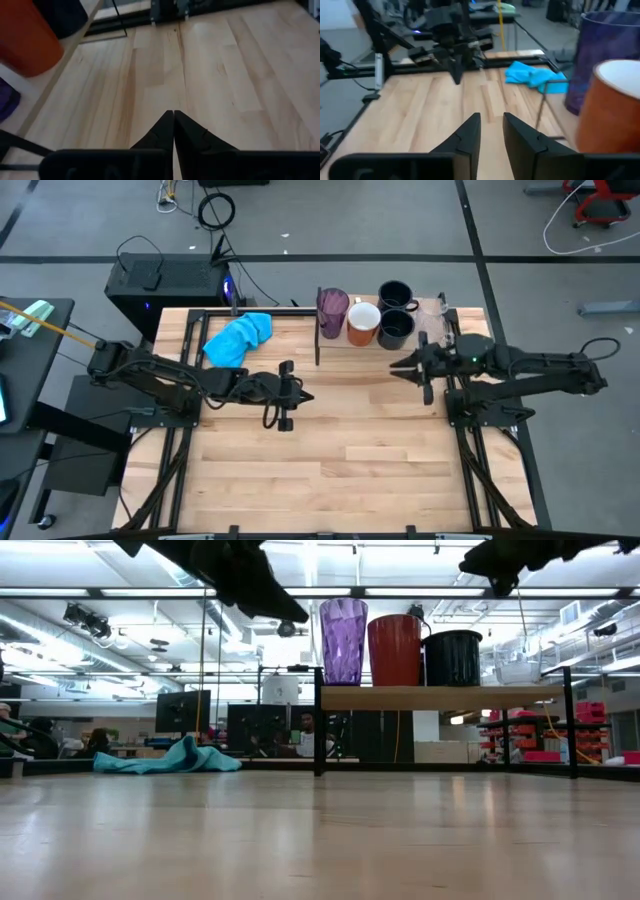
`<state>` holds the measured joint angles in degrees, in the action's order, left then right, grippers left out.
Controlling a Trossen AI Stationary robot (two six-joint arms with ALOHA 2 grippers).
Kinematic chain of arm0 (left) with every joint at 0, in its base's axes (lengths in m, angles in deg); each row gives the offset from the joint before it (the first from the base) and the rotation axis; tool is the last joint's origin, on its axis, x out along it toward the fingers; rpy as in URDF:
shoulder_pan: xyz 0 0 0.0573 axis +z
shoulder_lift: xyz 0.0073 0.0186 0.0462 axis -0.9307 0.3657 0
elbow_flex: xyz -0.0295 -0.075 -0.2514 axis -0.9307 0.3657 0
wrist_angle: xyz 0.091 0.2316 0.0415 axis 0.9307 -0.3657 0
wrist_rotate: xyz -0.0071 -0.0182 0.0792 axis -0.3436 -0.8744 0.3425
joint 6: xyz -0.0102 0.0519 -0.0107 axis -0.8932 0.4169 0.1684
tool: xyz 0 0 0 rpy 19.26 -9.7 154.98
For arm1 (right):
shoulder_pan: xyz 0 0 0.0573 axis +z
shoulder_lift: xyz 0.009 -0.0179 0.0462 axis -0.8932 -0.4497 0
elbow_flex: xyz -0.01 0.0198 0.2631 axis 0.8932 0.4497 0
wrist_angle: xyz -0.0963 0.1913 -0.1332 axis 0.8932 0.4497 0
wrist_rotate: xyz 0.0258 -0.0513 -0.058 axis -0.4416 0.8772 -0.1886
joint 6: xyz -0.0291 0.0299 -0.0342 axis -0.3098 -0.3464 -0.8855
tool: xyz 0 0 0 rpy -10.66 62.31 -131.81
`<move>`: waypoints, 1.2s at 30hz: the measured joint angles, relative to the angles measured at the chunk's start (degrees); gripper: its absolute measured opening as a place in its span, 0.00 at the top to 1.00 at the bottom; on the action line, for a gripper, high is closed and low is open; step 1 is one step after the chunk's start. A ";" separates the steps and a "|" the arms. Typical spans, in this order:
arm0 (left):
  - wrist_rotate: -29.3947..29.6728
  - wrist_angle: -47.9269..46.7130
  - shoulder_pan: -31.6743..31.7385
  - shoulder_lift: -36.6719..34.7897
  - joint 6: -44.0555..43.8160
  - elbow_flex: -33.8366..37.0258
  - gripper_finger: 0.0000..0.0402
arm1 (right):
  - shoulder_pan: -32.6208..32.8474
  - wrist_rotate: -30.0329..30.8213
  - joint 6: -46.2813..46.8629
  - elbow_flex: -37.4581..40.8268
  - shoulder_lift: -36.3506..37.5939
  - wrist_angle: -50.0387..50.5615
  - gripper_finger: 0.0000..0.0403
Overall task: Stack small to large cups/mugs on shelf
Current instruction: Return to Home Position
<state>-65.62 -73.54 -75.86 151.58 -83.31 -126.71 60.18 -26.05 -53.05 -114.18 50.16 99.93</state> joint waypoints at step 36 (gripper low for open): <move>0.05 2.46 1.14 0.77 1.17 -0.06 0.99 | 2.50 0.47 0.43 36.64 19.52 -36.03 0.85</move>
<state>-65.56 -71.07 -74.72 152.35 -82.14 -126.77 62.67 -25.58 -52.62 -77.54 69.68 63.90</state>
